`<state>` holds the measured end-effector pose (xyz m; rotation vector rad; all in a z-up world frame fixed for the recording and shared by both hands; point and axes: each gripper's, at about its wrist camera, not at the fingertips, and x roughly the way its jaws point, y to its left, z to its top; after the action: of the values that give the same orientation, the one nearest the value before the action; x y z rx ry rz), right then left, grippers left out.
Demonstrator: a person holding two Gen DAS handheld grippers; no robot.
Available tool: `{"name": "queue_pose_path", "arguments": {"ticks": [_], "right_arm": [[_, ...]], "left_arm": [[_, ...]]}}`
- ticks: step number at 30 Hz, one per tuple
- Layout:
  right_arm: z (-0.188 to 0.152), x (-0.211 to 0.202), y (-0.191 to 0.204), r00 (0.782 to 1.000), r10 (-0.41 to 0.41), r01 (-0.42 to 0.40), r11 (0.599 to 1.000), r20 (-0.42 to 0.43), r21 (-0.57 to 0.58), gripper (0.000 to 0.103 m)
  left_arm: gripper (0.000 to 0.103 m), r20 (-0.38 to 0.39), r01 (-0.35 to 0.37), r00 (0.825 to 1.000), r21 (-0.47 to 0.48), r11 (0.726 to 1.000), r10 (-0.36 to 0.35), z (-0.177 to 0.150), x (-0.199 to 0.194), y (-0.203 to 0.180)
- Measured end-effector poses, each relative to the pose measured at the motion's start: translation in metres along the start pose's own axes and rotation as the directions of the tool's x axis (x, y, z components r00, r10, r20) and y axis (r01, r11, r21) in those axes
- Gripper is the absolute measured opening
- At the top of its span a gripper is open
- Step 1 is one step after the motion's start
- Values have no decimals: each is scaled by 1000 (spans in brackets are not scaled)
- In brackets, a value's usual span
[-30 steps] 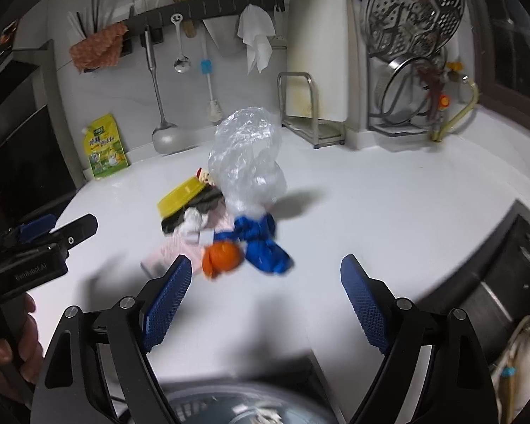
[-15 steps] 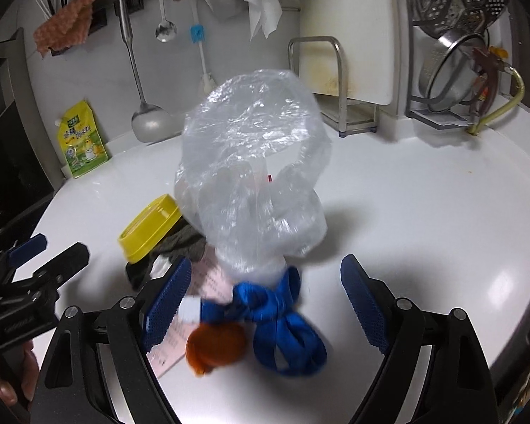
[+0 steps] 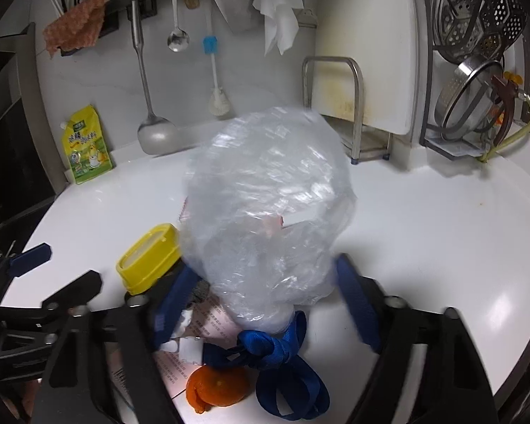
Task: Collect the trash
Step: 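Grasp the clear plastic bag with the right gripper while the left moves toward the yellow lid, then grasp the yellow lid with the left gripper while the right holds the bag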
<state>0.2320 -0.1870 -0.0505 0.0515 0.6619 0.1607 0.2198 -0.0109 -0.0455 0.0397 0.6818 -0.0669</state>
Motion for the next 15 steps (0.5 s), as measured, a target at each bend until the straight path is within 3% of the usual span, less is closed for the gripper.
{"name": "queue_pose_path", "arguments": {"ticks": [2,7,15], "right_arm": [[1,-1,-1,1000,11,-11,1000,-4,0,47],[6,-7,-10,999,50,-50,998,-7,26,29],[22,-41,-37,997,43,-42,999,69,-12,27]], "left_arm": [[97,0,2,1000,1,1000,-2,1,1,-3],[97,4,11,1000,9,1000,-11,3,2,-12],[97,-8,34,999,-3,999,-34,9,11,-22]]}}
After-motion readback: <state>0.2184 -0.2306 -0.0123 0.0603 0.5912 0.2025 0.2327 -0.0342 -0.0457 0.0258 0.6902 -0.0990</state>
